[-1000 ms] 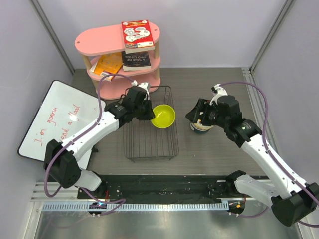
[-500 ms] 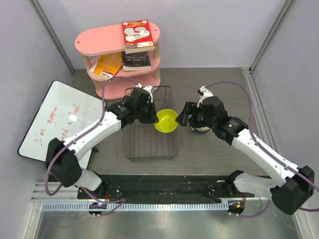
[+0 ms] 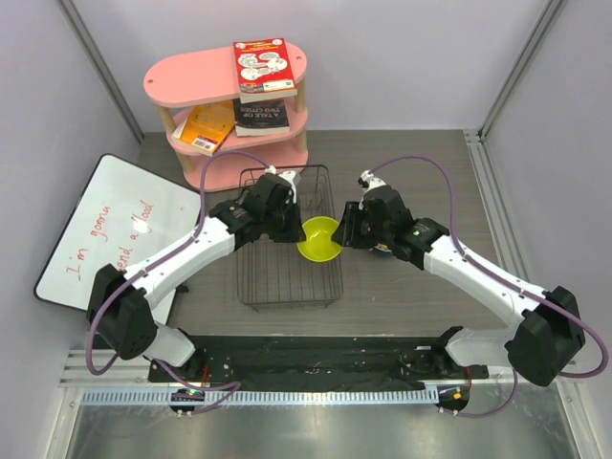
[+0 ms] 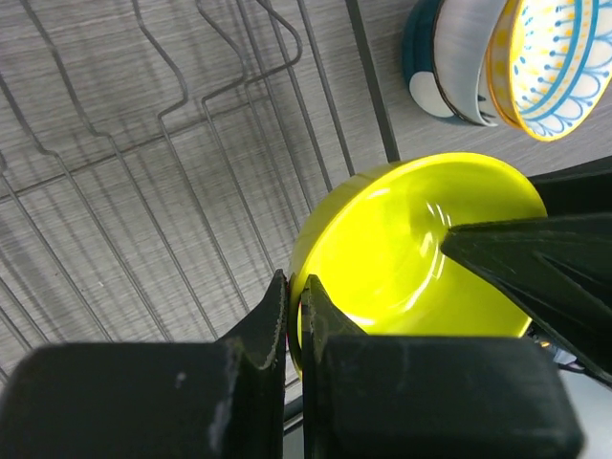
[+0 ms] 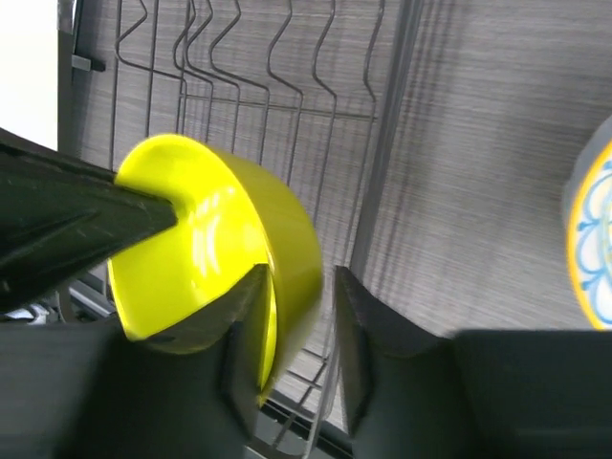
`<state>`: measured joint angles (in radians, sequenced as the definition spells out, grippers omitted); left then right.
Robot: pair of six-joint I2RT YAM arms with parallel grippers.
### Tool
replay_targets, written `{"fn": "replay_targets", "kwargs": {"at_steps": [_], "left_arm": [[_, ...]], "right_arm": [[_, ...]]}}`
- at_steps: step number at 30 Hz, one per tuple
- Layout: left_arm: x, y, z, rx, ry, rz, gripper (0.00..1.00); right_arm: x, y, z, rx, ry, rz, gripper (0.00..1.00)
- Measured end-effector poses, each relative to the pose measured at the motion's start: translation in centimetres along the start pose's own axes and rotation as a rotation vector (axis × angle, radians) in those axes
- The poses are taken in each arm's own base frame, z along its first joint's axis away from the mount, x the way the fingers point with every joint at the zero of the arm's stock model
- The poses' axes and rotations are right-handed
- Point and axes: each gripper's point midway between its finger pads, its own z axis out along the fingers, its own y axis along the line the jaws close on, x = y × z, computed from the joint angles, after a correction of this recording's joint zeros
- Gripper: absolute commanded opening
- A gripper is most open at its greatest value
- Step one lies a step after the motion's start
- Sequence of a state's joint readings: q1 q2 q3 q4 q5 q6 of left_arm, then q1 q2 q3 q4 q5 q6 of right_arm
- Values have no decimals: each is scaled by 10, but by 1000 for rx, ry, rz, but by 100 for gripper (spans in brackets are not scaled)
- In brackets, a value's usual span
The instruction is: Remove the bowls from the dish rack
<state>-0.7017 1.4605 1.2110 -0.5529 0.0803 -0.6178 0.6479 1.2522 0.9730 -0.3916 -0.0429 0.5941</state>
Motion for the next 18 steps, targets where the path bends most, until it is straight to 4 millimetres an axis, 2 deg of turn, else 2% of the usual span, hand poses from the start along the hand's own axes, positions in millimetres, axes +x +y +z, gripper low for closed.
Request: {"fn": "replay_targets", "kwargs": {"at_steps": [1, 2, 4, 6, 7, 8, 9, 10, 13, 15, 18], "left_arm": [[2, -1, 0, 1, 3, 5, 0], [3, -3, 0, 4, 5, 9, 0], [4, -11, -1, 24, 2, 11, 3], [2, -15, -1, 10, -20, 31, 21], [5, -14, 0, 3, -11, 36, 29], [7, -15, 1, 8, -3, 41, 43], [8, -17, 1, 12, 1, 48, 49], [9, -19, 1, 20, 2, 56, 60], [12, -25, -1, 33, -3, 68, 74], [11, -27, -6, 43, -22, 70, 75], [4, -29, -25, 59, -76, 66, 76]], "right_arm": [[1, 1, 1, -2, 3, 0, 1], [2, 2, 3, -2, 7, -1, 1], [7, -9, 7, 54, 18, -14, 1], [16, -16, 12, 81, 55, -15, 1], [17, -17, 12, 85, 58, -18, 1], [18, -18, 11, 94, 60, -23, 1], [19, -18, 11, 93, 62, -23, 1], [18, -17, 11, 90, 60, -22, 1], [11, -20, 8, 112, 25, -25, 1], [6, -23, 4, 132, -4, -26, 1], [-8, -28, -10, 164, -71, -28, 1]]}}
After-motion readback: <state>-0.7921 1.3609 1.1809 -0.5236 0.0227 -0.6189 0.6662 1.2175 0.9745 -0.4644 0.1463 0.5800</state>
